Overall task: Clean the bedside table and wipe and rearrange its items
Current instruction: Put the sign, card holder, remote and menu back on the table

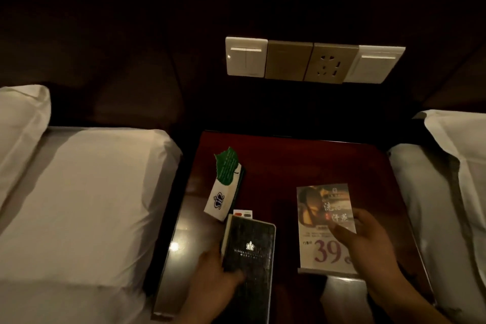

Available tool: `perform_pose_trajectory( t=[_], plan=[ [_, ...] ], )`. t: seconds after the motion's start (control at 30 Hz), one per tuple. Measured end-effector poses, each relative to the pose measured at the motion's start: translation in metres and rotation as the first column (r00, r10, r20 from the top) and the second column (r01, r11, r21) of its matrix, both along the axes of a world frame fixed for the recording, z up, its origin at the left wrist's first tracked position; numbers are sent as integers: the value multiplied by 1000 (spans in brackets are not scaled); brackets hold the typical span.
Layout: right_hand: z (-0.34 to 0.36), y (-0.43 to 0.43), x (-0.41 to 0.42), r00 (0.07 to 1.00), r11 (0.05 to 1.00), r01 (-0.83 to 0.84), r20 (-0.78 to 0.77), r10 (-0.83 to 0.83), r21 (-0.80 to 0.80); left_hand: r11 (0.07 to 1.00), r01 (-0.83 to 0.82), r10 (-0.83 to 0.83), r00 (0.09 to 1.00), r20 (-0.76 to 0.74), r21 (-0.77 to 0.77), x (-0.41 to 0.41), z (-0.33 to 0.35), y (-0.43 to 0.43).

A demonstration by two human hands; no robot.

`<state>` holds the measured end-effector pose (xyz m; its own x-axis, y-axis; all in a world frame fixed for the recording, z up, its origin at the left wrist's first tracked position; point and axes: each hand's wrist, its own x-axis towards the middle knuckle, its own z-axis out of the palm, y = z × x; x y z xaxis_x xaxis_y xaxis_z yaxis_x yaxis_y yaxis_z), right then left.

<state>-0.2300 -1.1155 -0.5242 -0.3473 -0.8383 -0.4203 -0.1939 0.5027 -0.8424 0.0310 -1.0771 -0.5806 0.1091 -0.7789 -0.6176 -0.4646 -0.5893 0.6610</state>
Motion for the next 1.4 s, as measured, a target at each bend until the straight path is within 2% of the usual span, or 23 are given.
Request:
perform_pose_trajectory(
  t=[0.07,0.1,0.13,0.2,0.3,0.37,0.53,0.77,0.93,1.03,1.1,1.2,1.33,1.4],
  plan=[
    [-2,-7,11,1000,1000,16,-5,-16,8,983,168,-144,954,263,-72,8,1,4],
    [-2,-10,17,1000,1000,26,-7,-26,11,974,197,-155,938,309,-111,13,2,4],
    [-3,-13,23,999,999,34,-10,-34,12,974,173,-124,949,290,-149,19,2,1],
    [-5,-18,32,999,999,42,-13,-42,15,983,20,12,985,171,-182,31,3,-10],
    [-12,-24,40,998,998,54,10,-55,13,949,-190,216,973,81,-251,44,-3,-40],
    [-15,-28,42,998,998,58,28,-57,-2,920,-217,252,965,68,-327,46,-4,-60],
    [-19,-41,36,998,998,54,21,-54,-12,917,-176,228,968,107,-357,44,-6,-96],
    [-15,-60,22,994,989,86,71,-77,-120,905,-203,210,977,-22,-375,37,-9,-118],
    [-3,-77,15,989,971,84,139,-53,-222,919,-106,86,994,-69,-379,13,-7,-155],
    [4,-84,18,982,966,43,188,6,-253,948,-56,12,990,-143,-313,-6,-4,-167],
    [8,-89,25,971,970,-17,229,75,-244,959,-71,18,982,-191,-276,-10,2,-166],
    [13,-98,43,949,966,-105,267,169,-237,917,-165,64,960,-273,-364,0,19,-158],
    [14,-106,77,894,930,-184,340,292,-317,902,-84,-154,853,-498,-423,12,54,-147],
    [14,-107,95,857,908,-253,358,370,-333,886,-156,-93,864,-496,-437,24,63,-145]
  ],
)
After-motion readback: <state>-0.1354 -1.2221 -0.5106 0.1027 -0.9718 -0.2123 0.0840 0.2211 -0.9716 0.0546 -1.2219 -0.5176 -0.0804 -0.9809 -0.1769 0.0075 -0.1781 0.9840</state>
